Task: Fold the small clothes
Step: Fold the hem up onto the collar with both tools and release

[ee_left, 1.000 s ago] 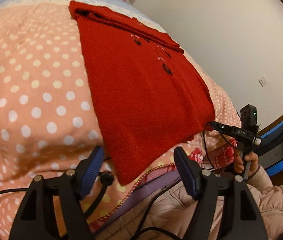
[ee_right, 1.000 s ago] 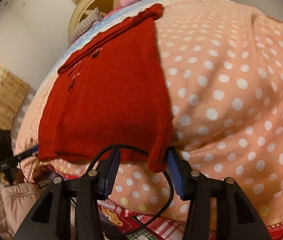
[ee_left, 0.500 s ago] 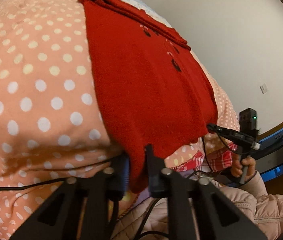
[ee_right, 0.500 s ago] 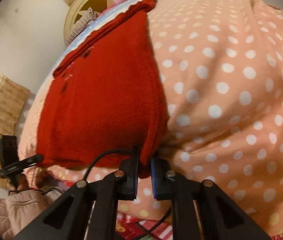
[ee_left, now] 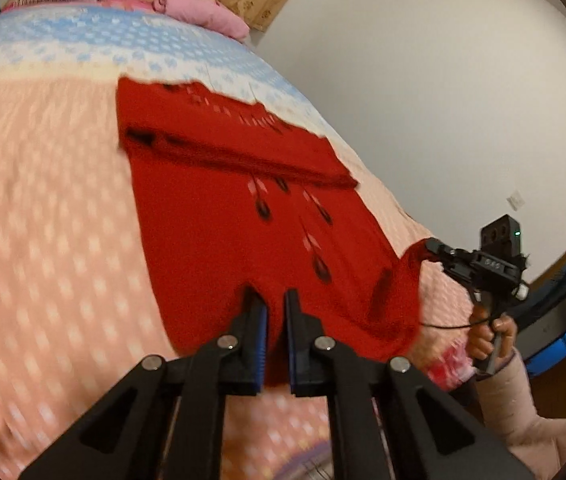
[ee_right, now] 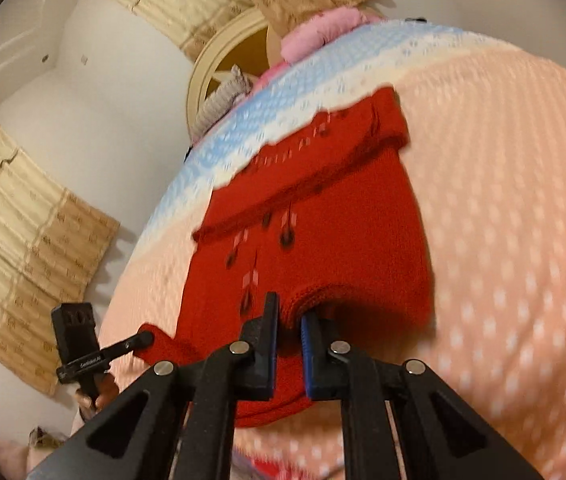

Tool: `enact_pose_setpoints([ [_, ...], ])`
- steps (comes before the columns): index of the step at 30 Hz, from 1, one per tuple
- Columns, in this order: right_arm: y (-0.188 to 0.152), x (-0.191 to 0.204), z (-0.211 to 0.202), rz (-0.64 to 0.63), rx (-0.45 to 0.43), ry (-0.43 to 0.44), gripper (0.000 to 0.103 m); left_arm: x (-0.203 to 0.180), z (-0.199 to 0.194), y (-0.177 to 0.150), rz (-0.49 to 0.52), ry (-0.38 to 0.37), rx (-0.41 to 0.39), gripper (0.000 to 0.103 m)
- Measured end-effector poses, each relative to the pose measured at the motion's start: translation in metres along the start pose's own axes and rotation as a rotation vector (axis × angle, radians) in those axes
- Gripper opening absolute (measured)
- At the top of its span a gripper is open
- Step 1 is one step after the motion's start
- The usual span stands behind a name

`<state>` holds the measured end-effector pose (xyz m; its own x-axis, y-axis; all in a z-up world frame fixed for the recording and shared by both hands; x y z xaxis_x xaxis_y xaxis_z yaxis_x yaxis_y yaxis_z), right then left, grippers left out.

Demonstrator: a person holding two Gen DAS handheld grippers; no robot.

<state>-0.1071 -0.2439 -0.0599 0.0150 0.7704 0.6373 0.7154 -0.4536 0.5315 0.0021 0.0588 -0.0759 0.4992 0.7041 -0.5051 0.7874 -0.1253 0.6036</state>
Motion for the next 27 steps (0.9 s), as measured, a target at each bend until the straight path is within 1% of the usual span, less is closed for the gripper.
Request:
enact_pose_setpoints([
  [2, 0.021, -0.003, 0.009, 0.027, -0.029, -0.008, 0.009, 0.009, 0.009, 0.017, -0.003, 0.025, 0.001, 0.008],
  [5, 0.046, -0.019, 0.018, 0.084, -0.070, -0.028, 0.009, 0.029, 0.027, 0.037, -0.050, 0.067, 0.022, 0.008],
  [7, 0.059, -0.038, 0.028, 0.142, -0.083, -0.051, 0.009, 0.038, 0.038, 0.044, -0.063, 0.097, 0.037, 0.008],
  [9, 0.065, -0.050, 0.043, 0.170, -0.080, -0.087, 0.009, 0.046, 0.043, 0.049, -0.070, 0.133, 0.056, 0.009],
  [10, 0.066, -0.055, 0.050, 0.173, -0.073, -0.113, 0.010, 0.049, 0.040, 0.050, -0.074, 0.133, 0.058, 0.014],
  [11, 0.065, -0.057, 0.058, 0.171, -0.063, -0.140, 0.011, 0.052, 0.035, 0.052, -0.073, 0.113, 0.049, 0.021],
  [12, 0.065, -0.058, 0.063, 0.168, -0.055, -0.154, 0.011, 0.053, 0.028, 0.052, -0.065, 0.116, 0.030, 0.026],
  [13, 0.063, -0.059, 0.067, 0.166, -0.044, -0.154, 0.013, 0.054, 0.021, 0.052, -0.046, 0.134, 0.006, 0.039],
  [14, 0.062, -0.059, 0.069, 0.168, -0.036, -0.148, 0.017, 0.054, 0.014, 0.053, -0.015, 0.161, -0.021, 0.050],
  [15, 0.062, -0.059, 0.070, 0.172, -0.037, -0.146, 0.021, 0.054, 0.010, 0.054, 0.009, 0.174, -0.040, 0.055],
  [16, 0.063, -0.058, 0.071, 0.174, -0.042, -0.147, 0.034, 0.052, 0.004, 0.052, 0.050, 0.185, -0.062, 0.060],
  [17, 0.063, -0.057, 0.069, 0.175, -0.049, -0.144, 0.046, 0.050, 0.002, 0.052, 0.078, 0.185, -0.071, 0.063],
  [19, 0.065, -0.054, 0.066, 0.171, -0.084, -0.124, 0.055, 0.043, 0.004, 0.052, 0.151, 0.167, -0.067, 0.066],
  [20, 0.066, -0.052, 0.065, 0.167, -0.092, -0.124, 0.056, 0.037, 0.008, 0.048, 0.209, 0.158, -0.051, 0.069],
  [21, 0.065, -0.051, 0.066, 0.165, -0.093, -0.128, 0.056, 0.033, 0.012, 0.047, 0.247, 0.155, -0.039, 0.072],
  [22, 0.065, -0.050, 0.067, 0.162, -0.085, -0.136, 0.056, 0.031, 0.016, 0.046, 0.279, 0.153, -0.029, 0.077],
  [23, 0.065, -0.049, 0.068, 0.160, -0.082, -0.137, 0.056, 0.029, 0.025, 0.044, 0.315, 0.157, -0.021, 0.079],
  [25, 0.063, -0.046, 0.066, 0.159, -0.085, -0.132, 0.056, 0.031, 0.040, 0.046, 0.322, 0.178, 0.001, 0.079],
  [26, 0.062, -0.045, 0.064, 0.159, -0.093, -0.131, 0.056, 0.036, 0.052, 0.048, 0.302, 0.183, 0.029, 0.079],
  [27, 0.061, -0.043, 0.060, 0.158, -0.105, -0.132, 0.056, 0.038, 0.057, 0.049, 0.285, 0.177, 0.037, 0.079],
])
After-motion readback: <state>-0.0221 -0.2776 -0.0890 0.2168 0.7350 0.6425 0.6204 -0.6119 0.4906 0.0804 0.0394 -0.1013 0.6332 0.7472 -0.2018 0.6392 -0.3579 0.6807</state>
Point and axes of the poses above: each gripper's, at about its wrist camera, not at the fingertips, and z roughly the way its jaws point, x to its left, y to its top, the point moved 4 cm from there along z, roughly the way its jaws point, and after that the axes turned 2 degrees about z, right-handed, at the moved point
